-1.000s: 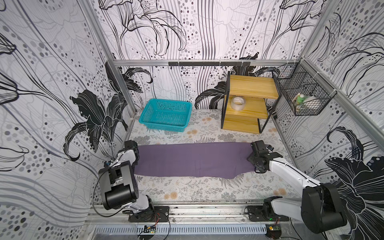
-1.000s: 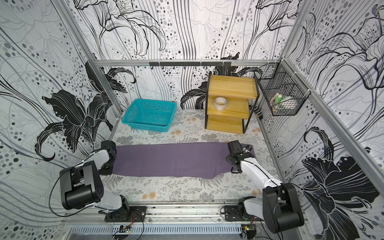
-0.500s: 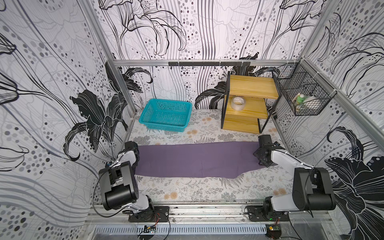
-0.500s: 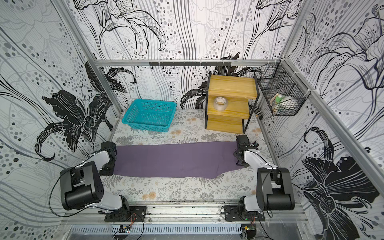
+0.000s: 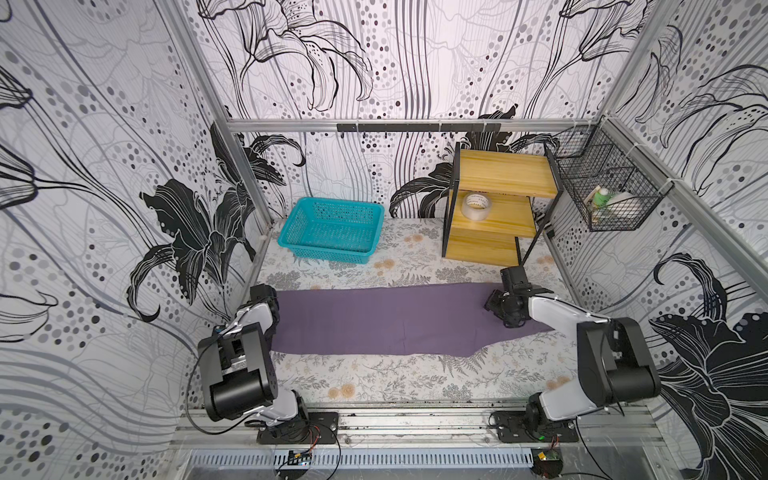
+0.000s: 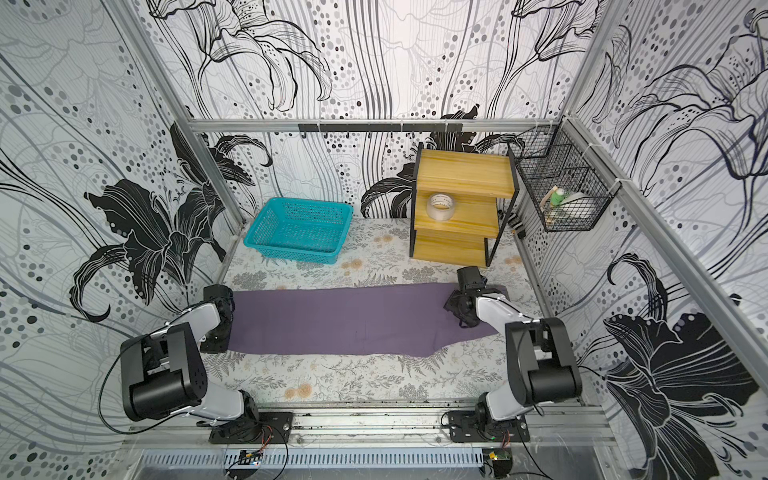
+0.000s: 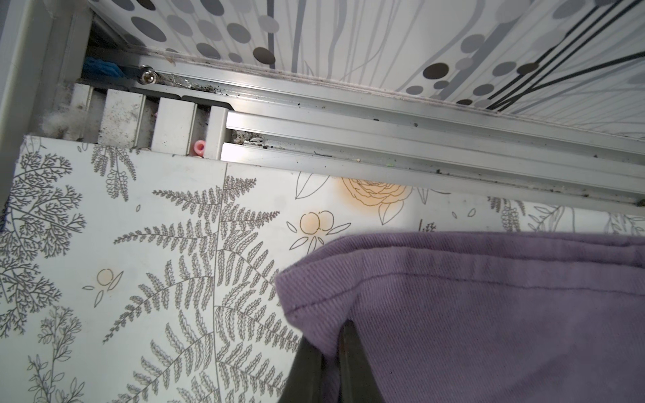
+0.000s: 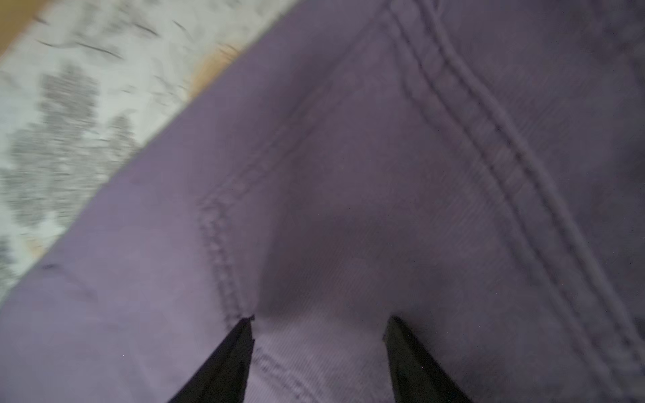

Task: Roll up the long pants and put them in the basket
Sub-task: Fold the long pant at the center of the board.

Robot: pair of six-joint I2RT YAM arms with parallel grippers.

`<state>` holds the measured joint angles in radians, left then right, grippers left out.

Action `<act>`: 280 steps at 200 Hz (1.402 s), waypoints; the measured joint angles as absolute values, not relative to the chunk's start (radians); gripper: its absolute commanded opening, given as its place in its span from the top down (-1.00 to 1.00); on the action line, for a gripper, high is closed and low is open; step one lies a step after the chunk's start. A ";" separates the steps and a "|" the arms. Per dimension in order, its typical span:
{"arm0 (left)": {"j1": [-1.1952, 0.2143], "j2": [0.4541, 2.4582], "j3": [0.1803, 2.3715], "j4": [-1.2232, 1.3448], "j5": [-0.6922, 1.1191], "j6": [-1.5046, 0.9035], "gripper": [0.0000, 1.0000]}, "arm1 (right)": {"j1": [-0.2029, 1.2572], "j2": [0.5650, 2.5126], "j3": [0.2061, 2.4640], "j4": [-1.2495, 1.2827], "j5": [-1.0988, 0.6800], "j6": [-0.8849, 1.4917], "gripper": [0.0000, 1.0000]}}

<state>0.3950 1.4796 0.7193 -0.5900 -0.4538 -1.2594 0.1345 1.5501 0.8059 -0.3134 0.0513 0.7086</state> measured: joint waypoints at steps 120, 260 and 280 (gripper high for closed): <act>0.392 1.242 0.743 -0.612 -0.491 -1.126 1.00 | 0.216 1.417 0.921 -0.349 0.039 0.622 -0.42; -0.575 1.090 1.193 -0.531 -0.557 -1.124 1.00 | 0.215 1.100 1.069 -0.519 0.125 0.643 -0.37; -0.736 1.235 1.318 -0.493 -0.598 -1.149 1.00 | 0.215 1.079 1.109 -0.543 0.147 0.642 -0.37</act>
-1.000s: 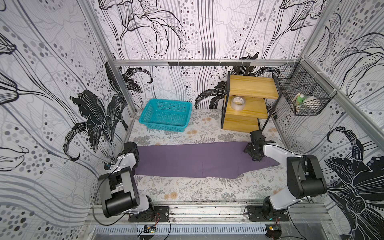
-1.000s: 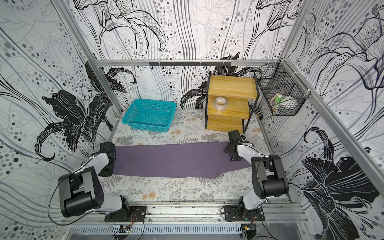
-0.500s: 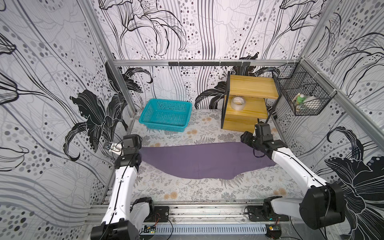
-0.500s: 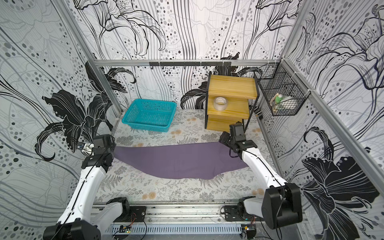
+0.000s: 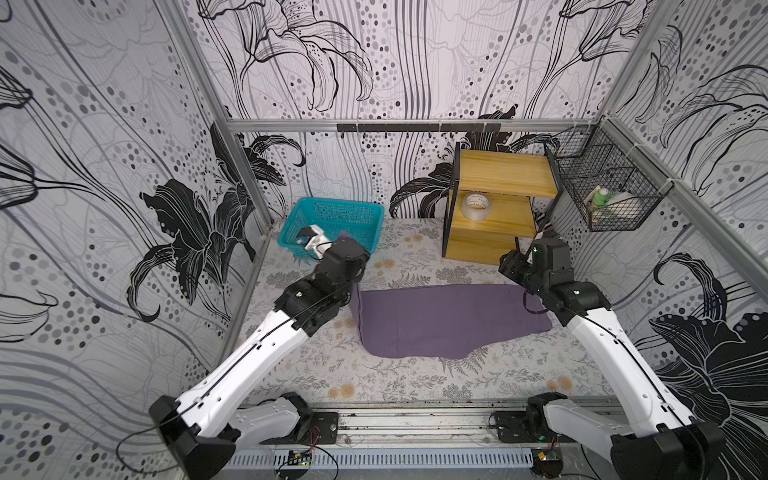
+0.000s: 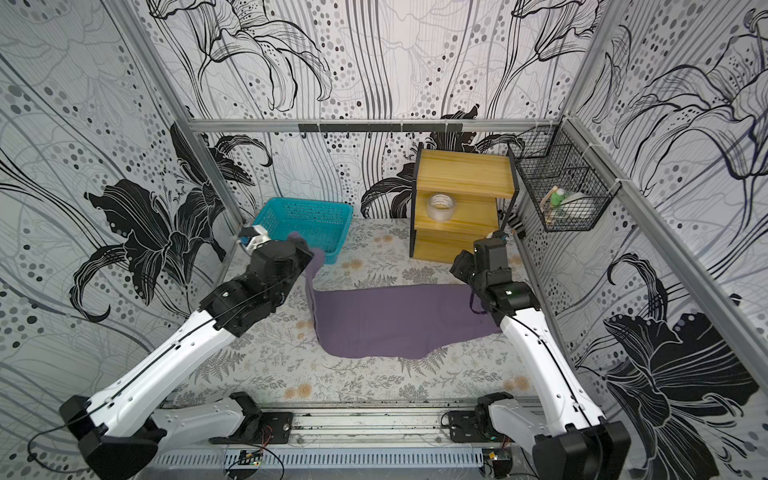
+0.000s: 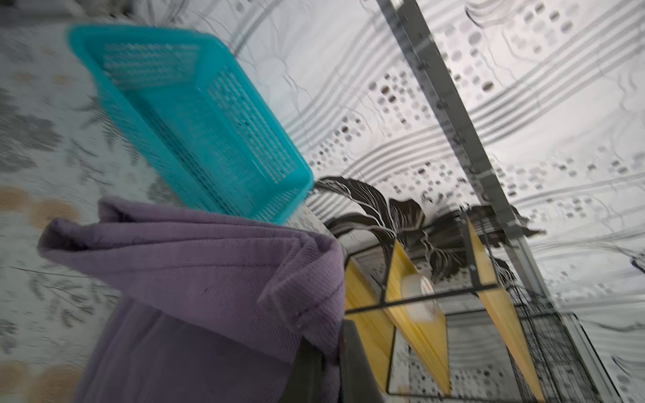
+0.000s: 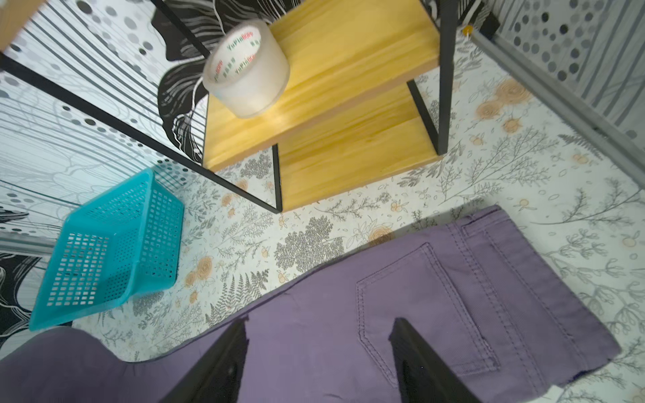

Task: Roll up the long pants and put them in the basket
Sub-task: Fold the long pant at the center of the board.

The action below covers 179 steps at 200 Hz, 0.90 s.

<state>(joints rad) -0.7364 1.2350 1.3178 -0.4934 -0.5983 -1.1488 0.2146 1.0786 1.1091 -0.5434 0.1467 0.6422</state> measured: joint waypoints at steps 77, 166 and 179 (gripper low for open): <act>-1.023 1.851 1.754 -0.362 -0.590 -1.246 1.00 | 0.215 0.920 1.217 -0.659 0.241 0.618 -0.37; -1.143 2.191 1.985 -0.266 -0.488 -1.319 -0.77 | 0.215 0.870 1.260 -0.749 0.288 0.581 -0.45; -1.142 2.181 1.979 -0.250 -0.486 -1.291 -0.96 | 0.215 0.870 1.260 -0.749 0.290 0.581 -0.47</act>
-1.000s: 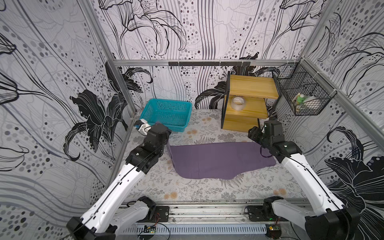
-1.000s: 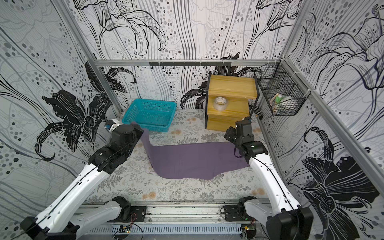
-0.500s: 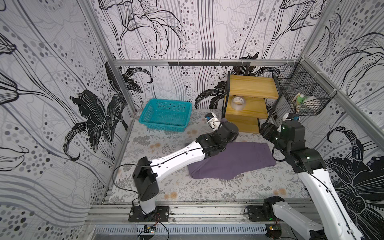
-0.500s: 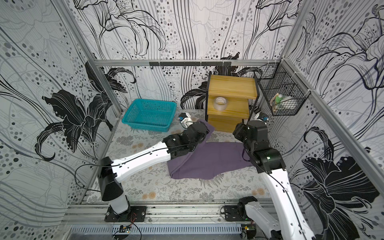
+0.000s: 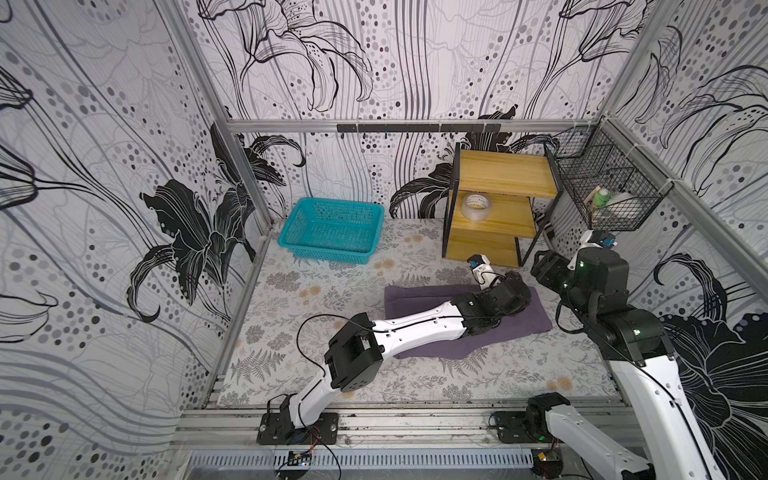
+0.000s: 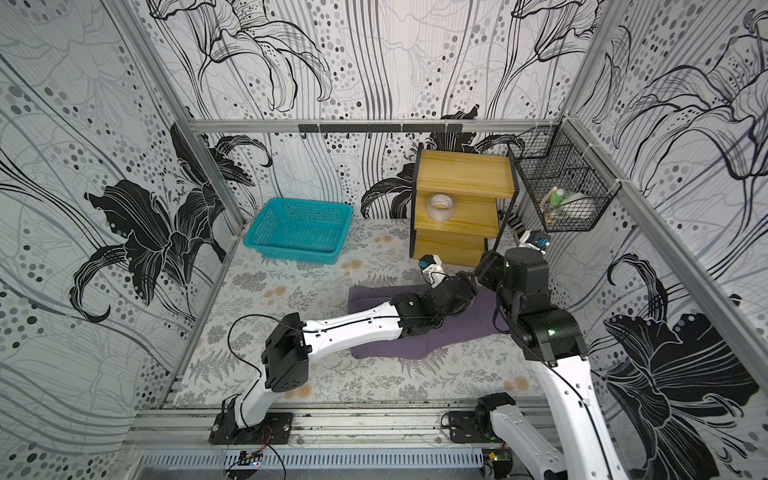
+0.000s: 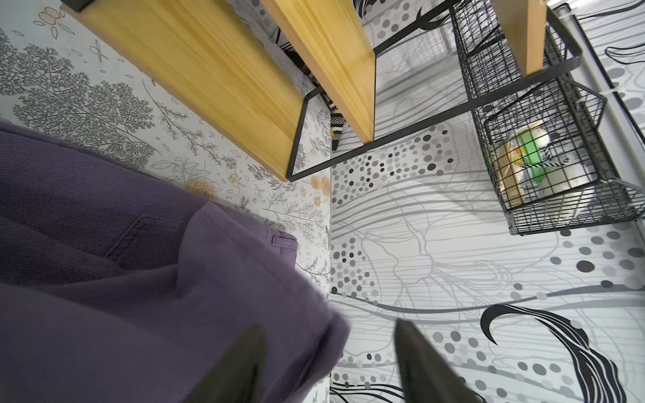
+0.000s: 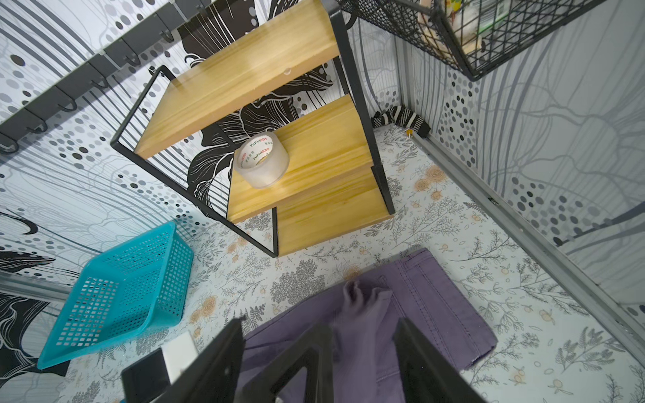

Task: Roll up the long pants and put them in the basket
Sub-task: Fold the long pant at the center of the board.

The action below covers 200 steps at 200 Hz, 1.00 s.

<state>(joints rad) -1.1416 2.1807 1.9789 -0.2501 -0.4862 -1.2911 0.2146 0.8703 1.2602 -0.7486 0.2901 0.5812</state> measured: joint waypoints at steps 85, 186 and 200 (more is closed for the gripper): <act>-0.862 1.523 1.262 -0.203 -0.470 -1.107 -0.58 | 0.215 0.918 1.097 -0.681 0.255 0.586 -0.48; -0.903 1.431 0.561 0.043 -0.109 -1.384 -0.19 | 0.215 1.011 0.992 -0.598 0.201 0.602 -0.48; -0.903 1.449 0.559 0.066 -0.091 -1.418 -0.12 | 0.215 1.010 0.992 -0.597 0.202 0.604 -0.47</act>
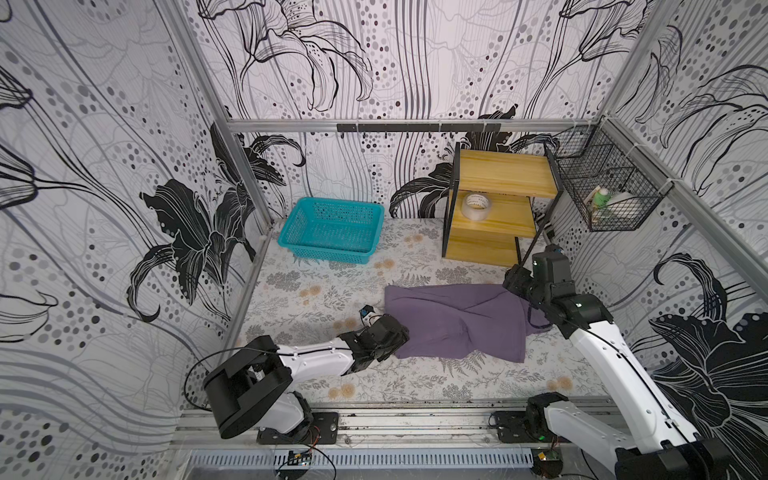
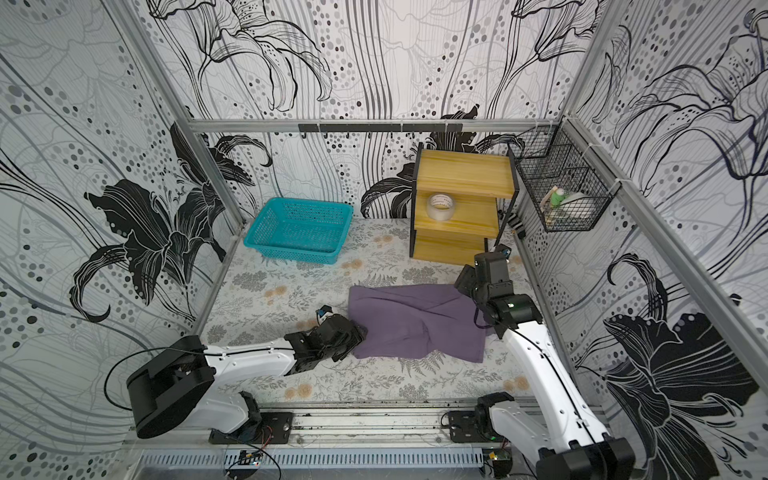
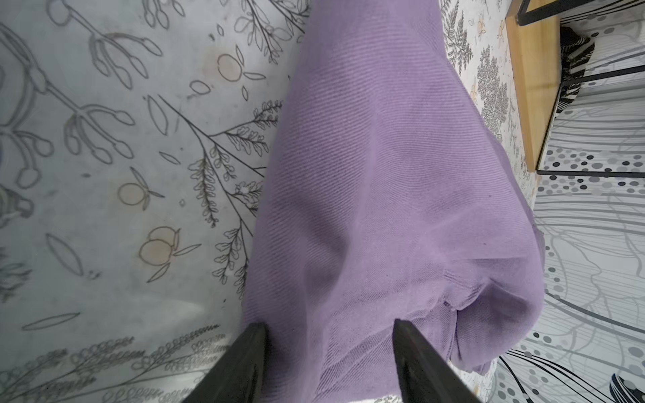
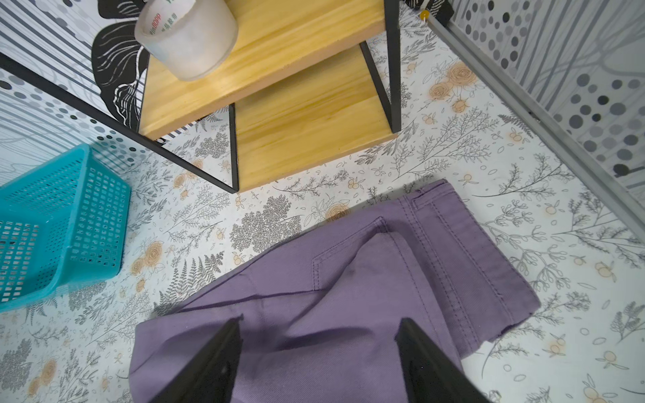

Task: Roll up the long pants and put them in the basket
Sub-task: Fold the long pant at the center of the board.

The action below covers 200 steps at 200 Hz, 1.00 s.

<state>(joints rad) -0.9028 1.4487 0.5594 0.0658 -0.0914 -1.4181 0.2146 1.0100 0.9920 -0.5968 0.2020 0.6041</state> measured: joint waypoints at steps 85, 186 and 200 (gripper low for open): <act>-0.919 1.430 0.592 -0.081 -0.136 -1.551 -0.79 | 0.215 1.009 0.988 -0.596 0.206 0.605 -0.48; -0.963 1.475 0.587 -0.096 -0.109 -1.525 0.55 | 0.215 1.015 0.965 -0.589 0.205 0.609 -0.46; -0.963 1.474 0.598 -0.131 -0.127 -1.512 0.66 | 0.215 1.015 0.965 -0.590 0.206 0.609 -0.46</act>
